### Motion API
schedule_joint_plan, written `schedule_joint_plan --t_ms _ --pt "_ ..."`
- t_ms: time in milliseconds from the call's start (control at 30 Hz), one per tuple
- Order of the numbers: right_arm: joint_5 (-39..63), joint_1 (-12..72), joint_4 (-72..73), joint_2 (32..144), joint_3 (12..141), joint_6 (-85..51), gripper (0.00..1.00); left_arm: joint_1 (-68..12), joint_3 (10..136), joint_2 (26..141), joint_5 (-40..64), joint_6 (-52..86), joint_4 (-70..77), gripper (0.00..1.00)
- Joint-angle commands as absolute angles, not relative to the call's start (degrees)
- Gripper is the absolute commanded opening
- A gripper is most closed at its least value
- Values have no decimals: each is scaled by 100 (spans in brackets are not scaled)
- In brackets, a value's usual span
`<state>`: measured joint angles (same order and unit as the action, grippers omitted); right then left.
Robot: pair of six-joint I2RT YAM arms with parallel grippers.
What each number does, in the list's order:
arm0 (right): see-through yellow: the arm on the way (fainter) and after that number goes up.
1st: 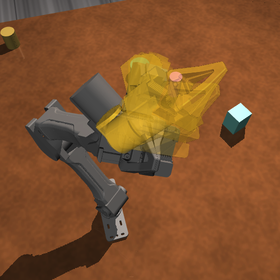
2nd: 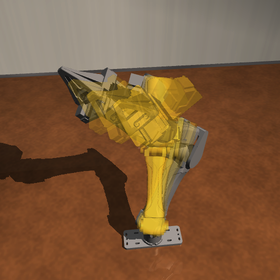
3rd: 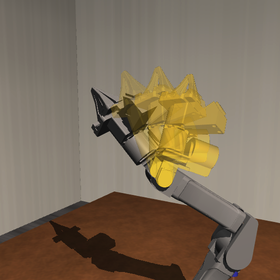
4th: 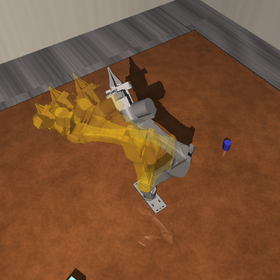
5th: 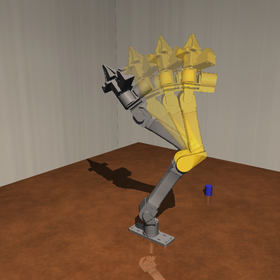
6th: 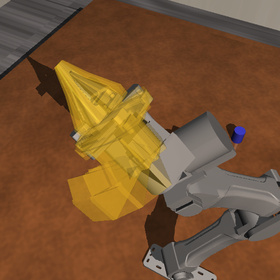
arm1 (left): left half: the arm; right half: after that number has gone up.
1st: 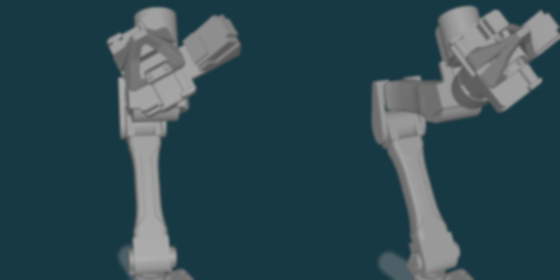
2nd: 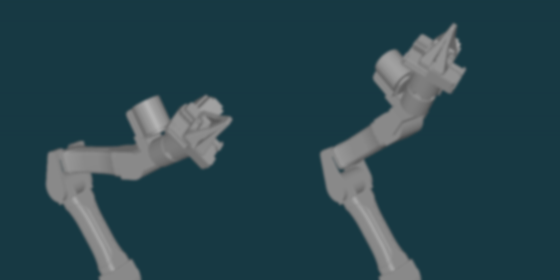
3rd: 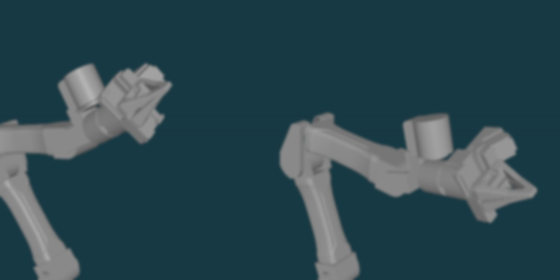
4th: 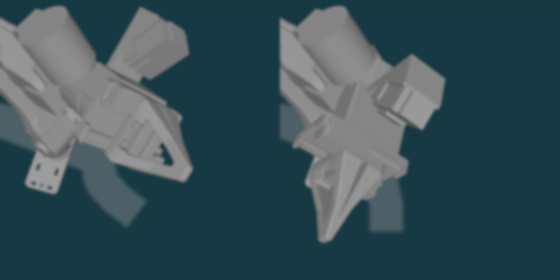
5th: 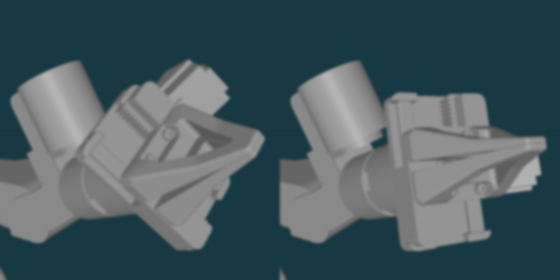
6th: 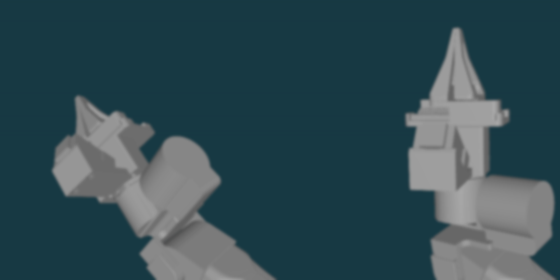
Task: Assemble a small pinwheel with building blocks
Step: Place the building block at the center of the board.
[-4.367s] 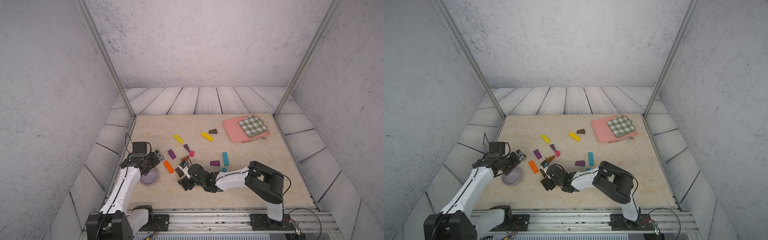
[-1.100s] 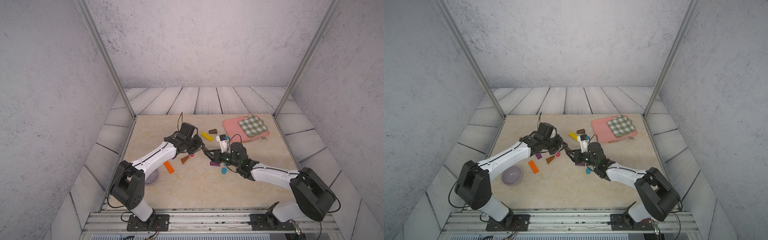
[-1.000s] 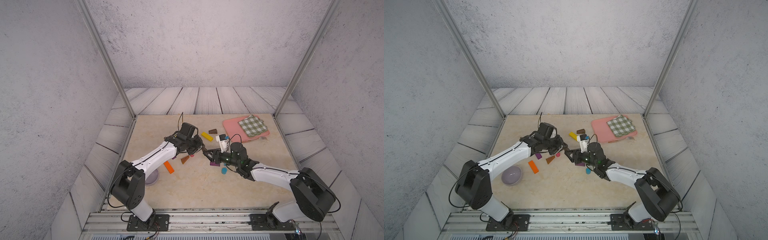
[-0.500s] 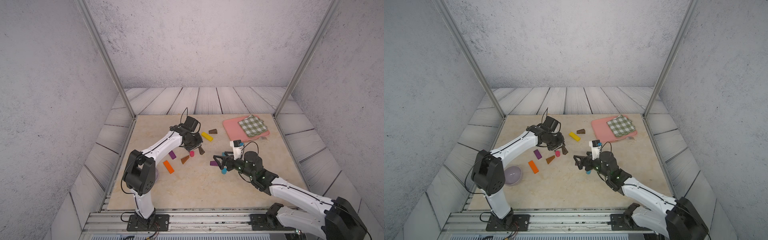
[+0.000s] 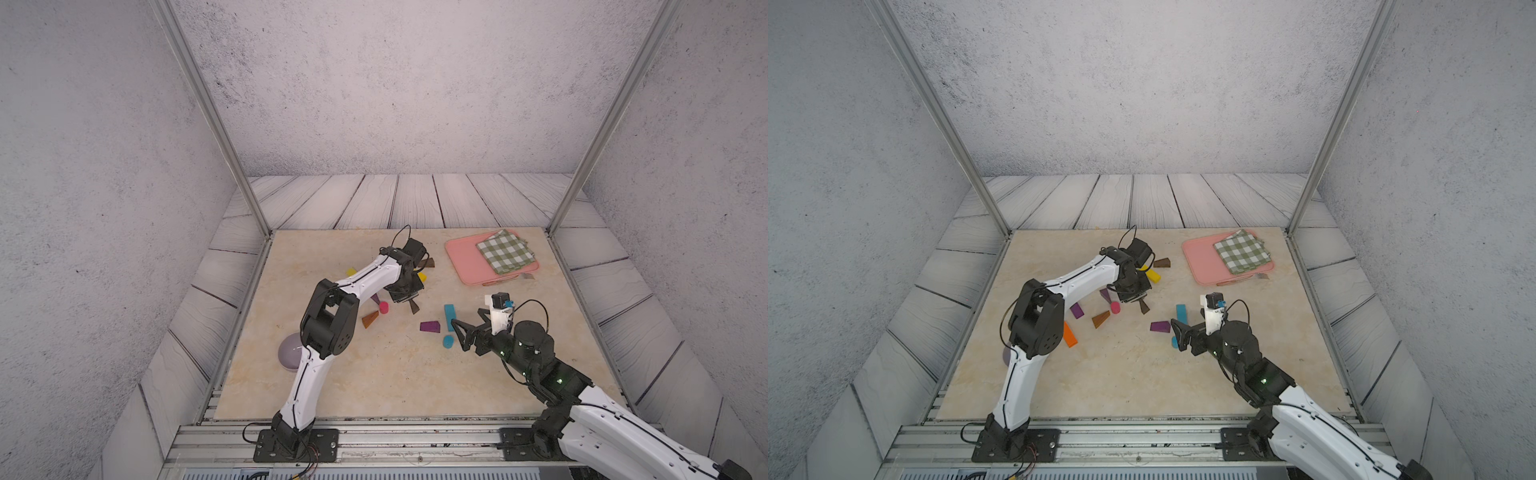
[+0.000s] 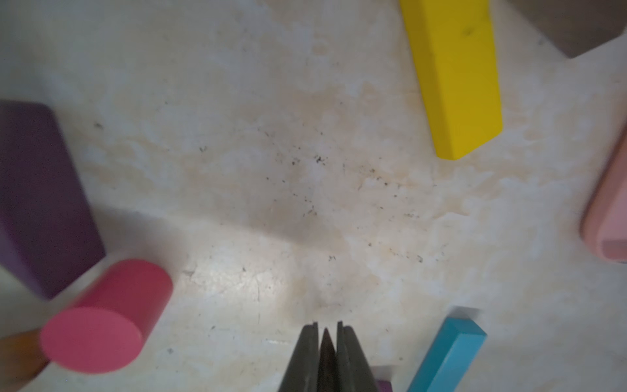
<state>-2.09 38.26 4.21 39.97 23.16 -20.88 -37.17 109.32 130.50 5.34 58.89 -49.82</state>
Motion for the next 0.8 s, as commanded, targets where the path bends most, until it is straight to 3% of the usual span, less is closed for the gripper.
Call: schedule_joint_plan --t_ms 0,233,400,767 --pt "-153 3797 369 4014 2285 -1991 99 -3762 11051 13208 302 5751 -5740 0" --pt "60 3794 458 4135 2250 -1942 99 -3744 10950 13389 288 5720 -5707 0" --pt "163 3791 477 4219 2267 -1925 99 -3742 10970 13485 332 5683 -5734 16" --pt "219 3790 449 4305 2311 -1884 99 -3708 11435 13406 220 5409 -6014 30"
